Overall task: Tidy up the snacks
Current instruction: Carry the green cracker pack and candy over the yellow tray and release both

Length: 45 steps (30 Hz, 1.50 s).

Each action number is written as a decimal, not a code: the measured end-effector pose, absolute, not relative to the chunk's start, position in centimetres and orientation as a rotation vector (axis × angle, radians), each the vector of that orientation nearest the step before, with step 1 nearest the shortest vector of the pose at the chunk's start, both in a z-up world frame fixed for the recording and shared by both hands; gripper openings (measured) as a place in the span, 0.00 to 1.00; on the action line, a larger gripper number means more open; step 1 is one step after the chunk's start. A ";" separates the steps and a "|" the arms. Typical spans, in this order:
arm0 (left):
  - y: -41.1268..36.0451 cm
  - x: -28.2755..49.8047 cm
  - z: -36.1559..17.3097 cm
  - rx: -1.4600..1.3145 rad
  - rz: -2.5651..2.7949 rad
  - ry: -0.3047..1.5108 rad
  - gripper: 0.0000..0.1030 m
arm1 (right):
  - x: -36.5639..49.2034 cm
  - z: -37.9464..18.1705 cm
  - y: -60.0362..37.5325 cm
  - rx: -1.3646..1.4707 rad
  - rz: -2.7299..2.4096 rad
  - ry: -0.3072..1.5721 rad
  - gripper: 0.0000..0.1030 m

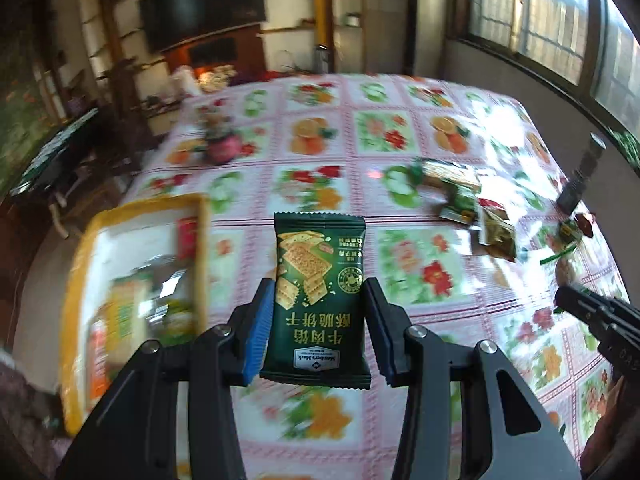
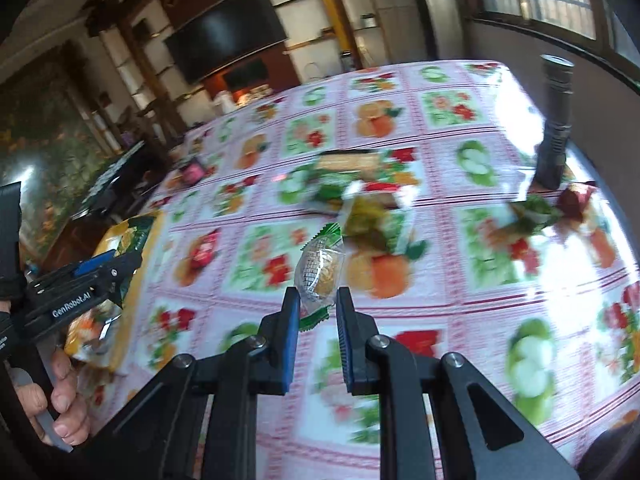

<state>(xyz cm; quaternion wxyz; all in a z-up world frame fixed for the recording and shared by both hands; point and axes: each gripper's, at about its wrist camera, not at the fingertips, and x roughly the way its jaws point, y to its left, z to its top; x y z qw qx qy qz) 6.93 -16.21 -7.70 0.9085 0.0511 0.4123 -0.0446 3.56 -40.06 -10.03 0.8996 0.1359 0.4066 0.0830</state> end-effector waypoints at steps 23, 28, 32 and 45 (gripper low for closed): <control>0.1 2.4 -7.9 -0.104 0.079 0.840 0.45 | 8.0 -9.3 -19.0 0.214 0.674 0.892 0.16; 1.2 3.4 -9.1 -0.126 0.088 0.861 0.45 | 11.1 -10.5 -14.5 0.194 0.729 0.926 0.16; 1.5 3.9 -9.9 -0.133 0.086 0.877 0.45 | 12.6 -11.7 -12.7 0.171 0.732 0.959 0.16; 1.4 3.8 -10.6 -0.065 0.166 0.881 0.88 | 12.9 -12.4 -13.7 0.205 0.710 0.986 0.33</control>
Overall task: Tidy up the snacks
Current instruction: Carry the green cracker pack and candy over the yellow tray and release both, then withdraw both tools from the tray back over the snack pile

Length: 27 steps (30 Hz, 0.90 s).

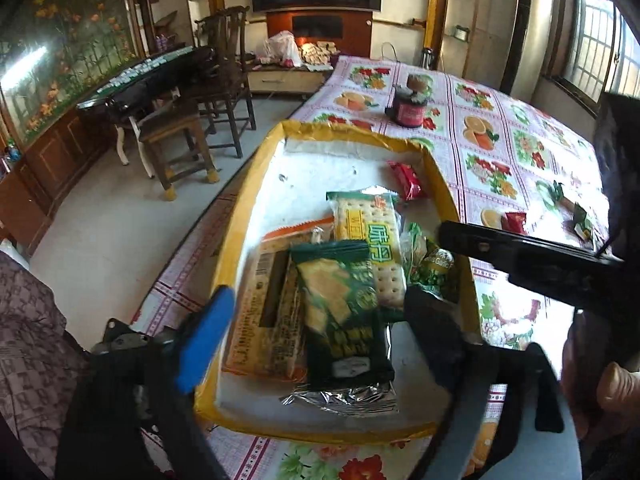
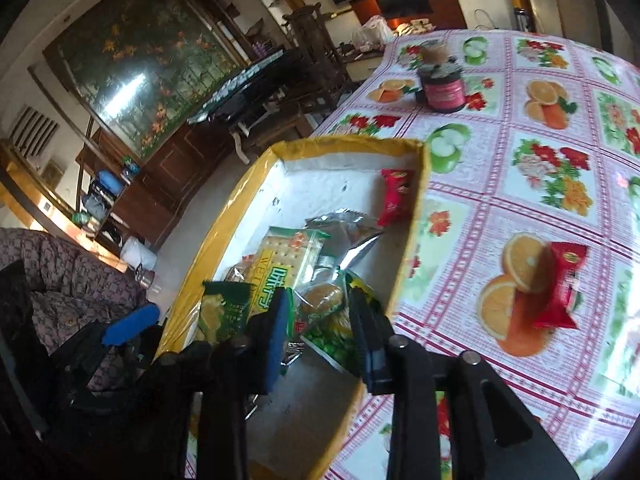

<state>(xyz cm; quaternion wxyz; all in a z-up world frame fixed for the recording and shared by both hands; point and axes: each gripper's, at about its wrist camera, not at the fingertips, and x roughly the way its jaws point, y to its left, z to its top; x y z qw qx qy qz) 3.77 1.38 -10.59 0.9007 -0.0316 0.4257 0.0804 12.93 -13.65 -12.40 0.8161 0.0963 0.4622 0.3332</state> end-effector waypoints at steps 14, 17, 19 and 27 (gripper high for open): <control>-1.4 2.0 -6.8 -0.010 0.226 0.781 0.94 | 7.2 -9.0 -24.8 0.343 0.544 0.870 0.38; -2.1 1.6 -6.2 0.003 0.231 0.765 0.94 | 6.2 -8.5 -26.2 0.330 0.512 0.849 0.39; -2.7 1.3 -5.8 0.008 0.225 0.755 0.94 | 5.4 -8.1 -27.1 0.311 0.482 0.832 0.41; -4.6 0.6 -4.4 0.018 0.216 0.720 0.97 | 3.7 -7.6 -30.4 0.316 0.407 0.798 0.44</control>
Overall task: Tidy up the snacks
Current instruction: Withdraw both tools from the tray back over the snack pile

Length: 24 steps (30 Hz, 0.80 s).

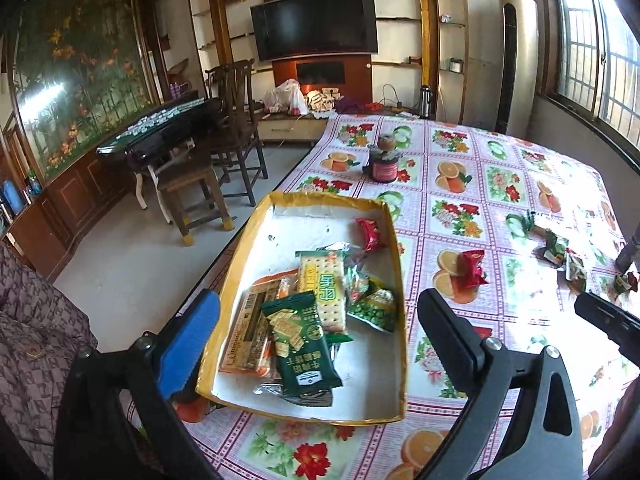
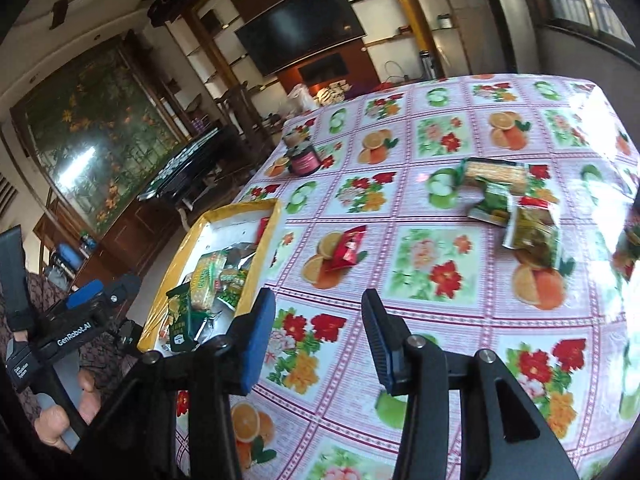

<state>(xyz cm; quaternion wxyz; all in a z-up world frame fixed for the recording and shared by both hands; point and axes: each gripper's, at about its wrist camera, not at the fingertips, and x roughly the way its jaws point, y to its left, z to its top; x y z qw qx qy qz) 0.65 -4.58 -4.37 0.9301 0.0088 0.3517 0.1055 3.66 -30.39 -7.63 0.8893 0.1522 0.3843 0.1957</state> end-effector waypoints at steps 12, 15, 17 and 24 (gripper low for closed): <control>-7.3 -0.1 -3.0 0.058 0.201 0.678 1.00 | 1.7 -6.7 -34.1 0.351 0.341 0.750 0.45; -7.6 -0.2 -2.9 0.066 0.197 0.677 1.00 | 1.4 -6.7 -34.7 0.352 0.332 0.745 0.45; -7.8 -0.3 -2.9 0.070 0.197 0.676 1.00 | 1.3 -6.8 -35.1 0.357 0.325 0.745 0.45; -8.1 -0.5 -2.8 0.078 0.200 0.672 1.00 | 0.7 -6.6 -35.9 0.364 0.315 0.733 0.45</control>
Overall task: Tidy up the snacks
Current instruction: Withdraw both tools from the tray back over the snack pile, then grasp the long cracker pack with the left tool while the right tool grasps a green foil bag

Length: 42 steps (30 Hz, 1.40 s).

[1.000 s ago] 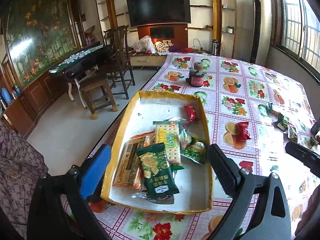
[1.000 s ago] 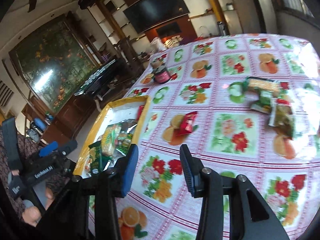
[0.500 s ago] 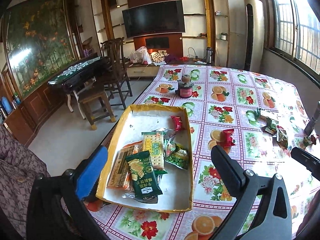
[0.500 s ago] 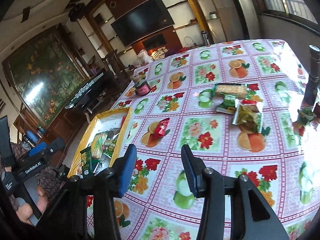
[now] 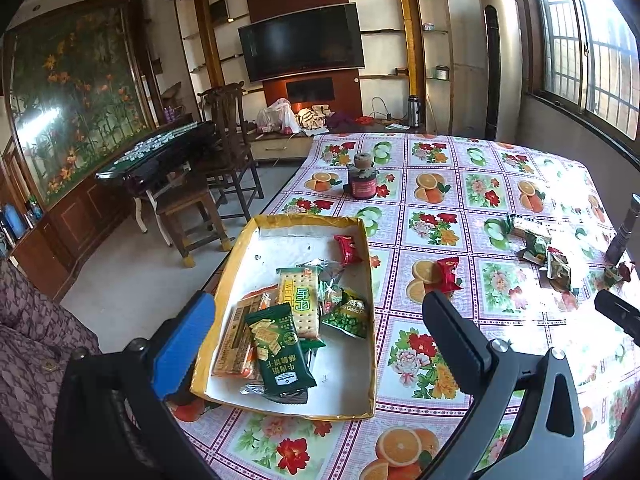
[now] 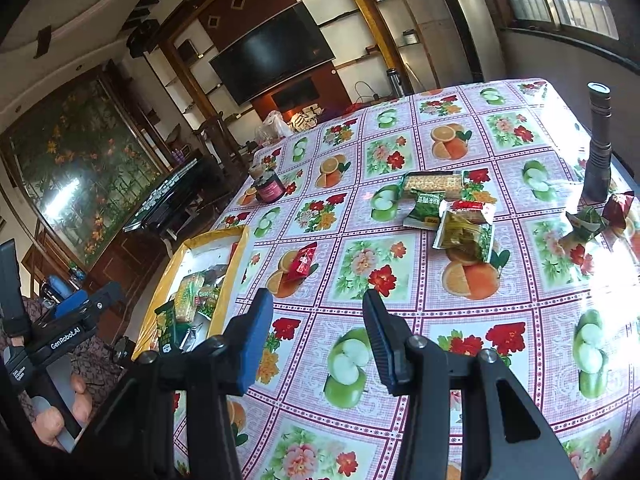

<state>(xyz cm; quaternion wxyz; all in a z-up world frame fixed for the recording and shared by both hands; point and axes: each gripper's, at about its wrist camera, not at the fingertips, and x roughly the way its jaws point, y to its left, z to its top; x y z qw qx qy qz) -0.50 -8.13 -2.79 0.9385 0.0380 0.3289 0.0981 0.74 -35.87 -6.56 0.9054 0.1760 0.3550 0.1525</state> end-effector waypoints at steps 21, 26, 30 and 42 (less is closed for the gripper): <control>-9.5 -1.1 -2.1 0.105 0.183 0.655 1.00 | -0.2 -6.7 -37.7 0.374 0.272 0.721 0.47; -9.7 -0.9 -2.1 0.100 0.157 0.664 1.00 | -0.5 -6.7 -38.2 0.367 0.252 0.716 0.48; -10.3 -0.5 -2.7 0.086 0.119 0.686 1.00 | -0.5 -7.2 -39.1 0.364 0.214 0.727 0.49; -17.4 6.0 -4.7 0.048 -0.187 0.807 1.00 | 4.6 -10.5 -42.8 0.372 0.044 0.806 0.53</control>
